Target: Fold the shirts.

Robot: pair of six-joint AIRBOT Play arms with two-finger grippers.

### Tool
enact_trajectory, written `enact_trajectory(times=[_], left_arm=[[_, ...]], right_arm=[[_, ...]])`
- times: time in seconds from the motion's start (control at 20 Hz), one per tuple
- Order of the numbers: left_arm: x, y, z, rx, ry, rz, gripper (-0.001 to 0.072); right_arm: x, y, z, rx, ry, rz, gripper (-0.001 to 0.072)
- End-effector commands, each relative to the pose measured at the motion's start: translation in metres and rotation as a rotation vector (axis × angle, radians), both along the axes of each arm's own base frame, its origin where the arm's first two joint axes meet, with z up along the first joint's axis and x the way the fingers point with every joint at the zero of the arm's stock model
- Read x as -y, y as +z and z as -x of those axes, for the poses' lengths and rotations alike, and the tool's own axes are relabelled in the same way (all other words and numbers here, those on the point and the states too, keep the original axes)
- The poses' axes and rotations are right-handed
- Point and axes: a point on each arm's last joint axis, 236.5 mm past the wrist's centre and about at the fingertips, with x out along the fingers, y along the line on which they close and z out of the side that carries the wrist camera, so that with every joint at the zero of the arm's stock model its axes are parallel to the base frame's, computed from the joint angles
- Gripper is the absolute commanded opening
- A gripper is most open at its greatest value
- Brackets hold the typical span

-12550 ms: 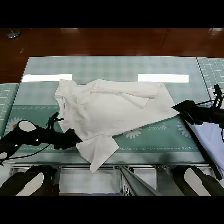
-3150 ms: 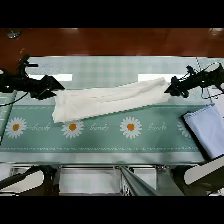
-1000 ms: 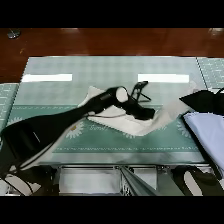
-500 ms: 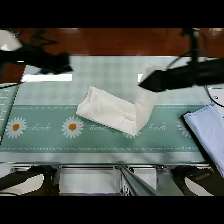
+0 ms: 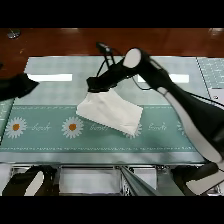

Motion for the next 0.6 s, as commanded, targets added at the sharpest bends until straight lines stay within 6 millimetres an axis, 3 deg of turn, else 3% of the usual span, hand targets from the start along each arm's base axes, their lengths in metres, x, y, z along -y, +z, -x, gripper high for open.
enact_trajectory(times=[0.0, 0.1, 0.2, 0.35, 0.45, 0.55], left_arm=[[0.022, -0.043, 0.017, -0.045, -0.017, 0.074, 0.0032], [0.026, -0.061, 0.02, -0.074, -0.012, 0.094, 0.0032], [0.026, -0.066, 0.022, -0.089, -0.014, 0.094, 0.0032], [0.028, -0.068, 0.027, -0.106, -0.026, 0.094, 0.0032], [0.031, -0.072, 0.032, -0.13, -0.045, 0.091, 0.0032], [0.033, -0.075, 0.037, -0.142, -0.074, 0.079, 0.0032]], right_arm=[[-0.03, -0.035, 0.018, -0.16, 0.07, -0.028, 0.0634], [0.001, -0.016, 0.018, -0.176, 0.111, -0.015, 0.0634], [0.064, 0.021, 0.002, -0.138, 0.091, 0.035, 0.0634], [0.206, 0.071, -0.016, 0.059, -0.087, 0.307, 0.0634], [0.289, 0.08, -0.009, 0.173, -0.322, 0.451, 0.0633], [0.342, 0.051, 0.014, 0.204, -0.618, 0.454, 0.0632]])
